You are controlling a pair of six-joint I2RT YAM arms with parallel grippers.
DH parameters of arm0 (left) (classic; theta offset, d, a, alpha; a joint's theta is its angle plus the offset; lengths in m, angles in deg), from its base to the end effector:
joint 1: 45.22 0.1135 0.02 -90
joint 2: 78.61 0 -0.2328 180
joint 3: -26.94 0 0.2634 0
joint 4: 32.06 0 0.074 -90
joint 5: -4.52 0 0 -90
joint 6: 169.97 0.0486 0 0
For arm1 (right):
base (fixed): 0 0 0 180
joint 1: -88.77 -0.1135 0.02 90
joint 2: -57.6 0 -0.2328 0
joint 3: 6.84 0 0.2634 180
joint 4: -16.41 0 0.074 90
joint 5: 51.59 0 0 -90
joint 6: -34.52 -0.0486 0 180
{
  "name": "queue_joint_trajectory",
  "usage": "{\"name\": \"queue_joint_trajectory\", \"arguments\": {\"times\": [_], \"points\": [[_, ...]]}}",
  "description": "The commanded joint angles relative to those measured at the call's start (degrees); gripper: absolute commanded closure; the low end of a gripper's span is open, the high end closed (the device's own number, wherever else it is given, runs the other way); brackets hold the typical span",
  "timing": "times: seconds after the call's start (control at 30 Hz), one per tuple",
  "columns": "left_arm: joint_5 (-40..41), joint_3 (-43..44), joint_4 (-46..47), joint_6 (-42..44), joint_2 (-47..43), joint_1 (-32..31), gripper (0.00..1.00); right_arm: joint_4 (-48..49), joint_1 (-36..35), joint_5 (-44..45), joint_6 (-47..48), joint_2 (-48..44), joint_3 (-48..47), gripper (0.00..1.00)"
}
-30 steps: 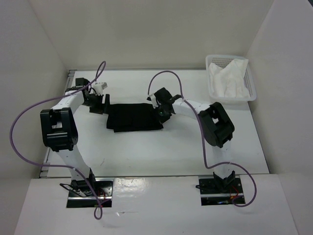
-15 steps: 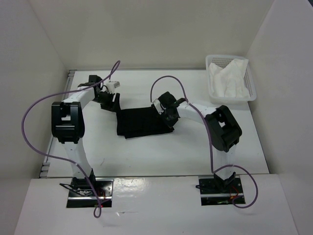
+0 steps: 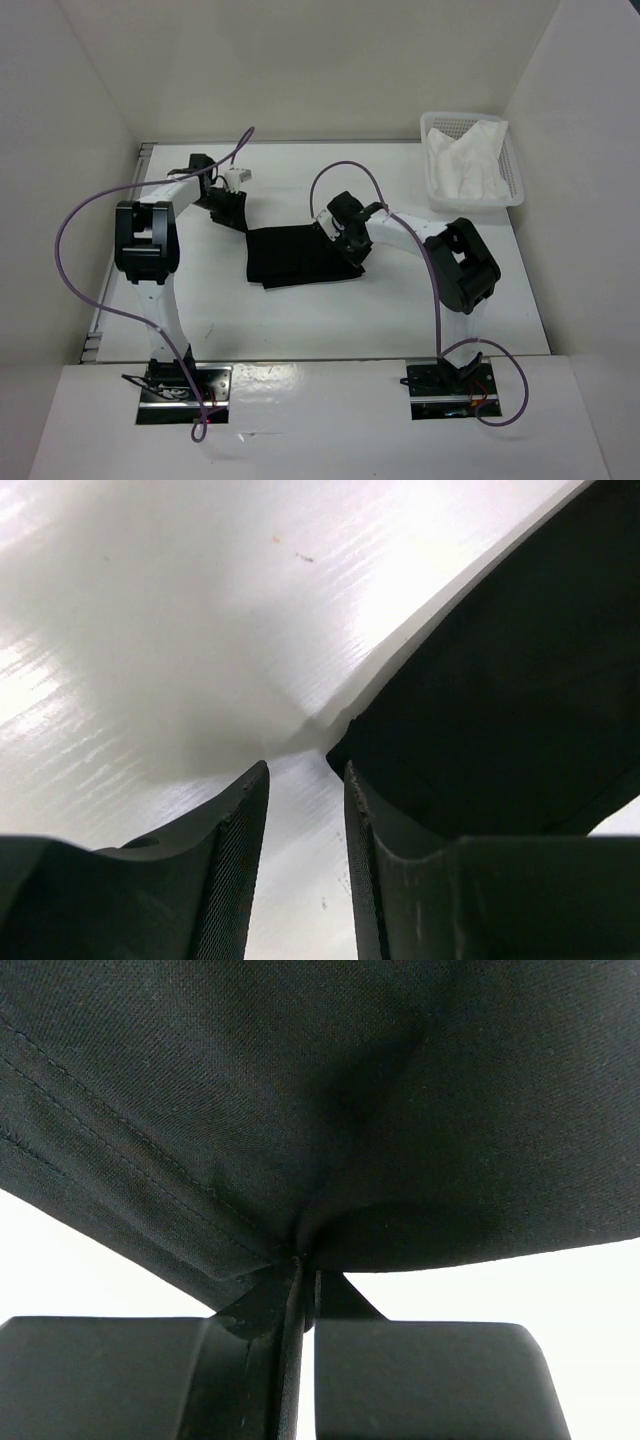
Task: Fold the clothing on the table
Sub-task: Fold the skirt
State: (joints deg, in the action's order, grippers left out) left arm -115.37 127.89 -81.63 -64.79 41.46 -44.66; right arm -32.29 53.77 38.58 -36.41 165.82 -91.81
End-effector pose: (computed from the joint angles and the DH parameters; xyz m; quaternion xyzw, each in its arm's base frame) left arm 0.4279 -0.0200 0.1205 0.1681 0.9357 -0.2266 0.2117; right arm 0.3055 0.2137 0.1141 -0.4487 0.8798 0.0203 0.1556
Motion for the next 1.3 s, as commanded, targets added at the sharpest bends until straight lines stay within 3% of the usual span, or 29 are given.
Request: {"name": "queue_joint_trajectory", "arguments": {"times": [0.0, 0.17, 0.6, 0.73, 0.83, 0.87, 1.0, 1.27], "points": [[-2.0, 3.1, -1.8, 3.9, 1.5, 0.1, 0.56, -3.0, -0.2, -0.7, 1.1, -2.1, 0.5, 1.00], [-6.5, 4.2, -6.1, 7.7, 3.3, -0.4, 0.39, -3.0, -0.2, -0.7, 1.6, -2.1, 0.5, 1.00], [-7.7, 4.4, -10.5, 12.9, 6.5, -3.5, 0.38, -3.0, -0.2, -0.7, 1.6, -1.6, -0.5, 1.00], [-7.7, 3.9, -10.5, 12.9, 7.0, -4.1, 0.47, -3.0, -0.2, -0.7, 1.1, -1.6, -0.5, 1.00], [-7.7, 3.4, -10.5, 12.9, 7.0, -4.1, 0.66, -3.0, -0.2, -0.7, 1.1, -1.6, -0.5, 1.00], [-7.7, 3.4, -10.5, 12.9, 7.0, -4.1, 0.79, -2.4, -0.2, -0.1, 1.1, -1.6, -0.5, 1.00], [-7.7, 2.8, -9.9, 11.1, 7.0, -4.1, 1.00, -1.9, -0.2, 3.1, 1.1, -1.6, -0.5, 1.00], [-7.2, -0.4, -7.5, 7.9, 5.2, -4.1, 1.00, -1.2, 0.4, 10.6, 2.1, -0.6, -3.3, 1.00]]}}
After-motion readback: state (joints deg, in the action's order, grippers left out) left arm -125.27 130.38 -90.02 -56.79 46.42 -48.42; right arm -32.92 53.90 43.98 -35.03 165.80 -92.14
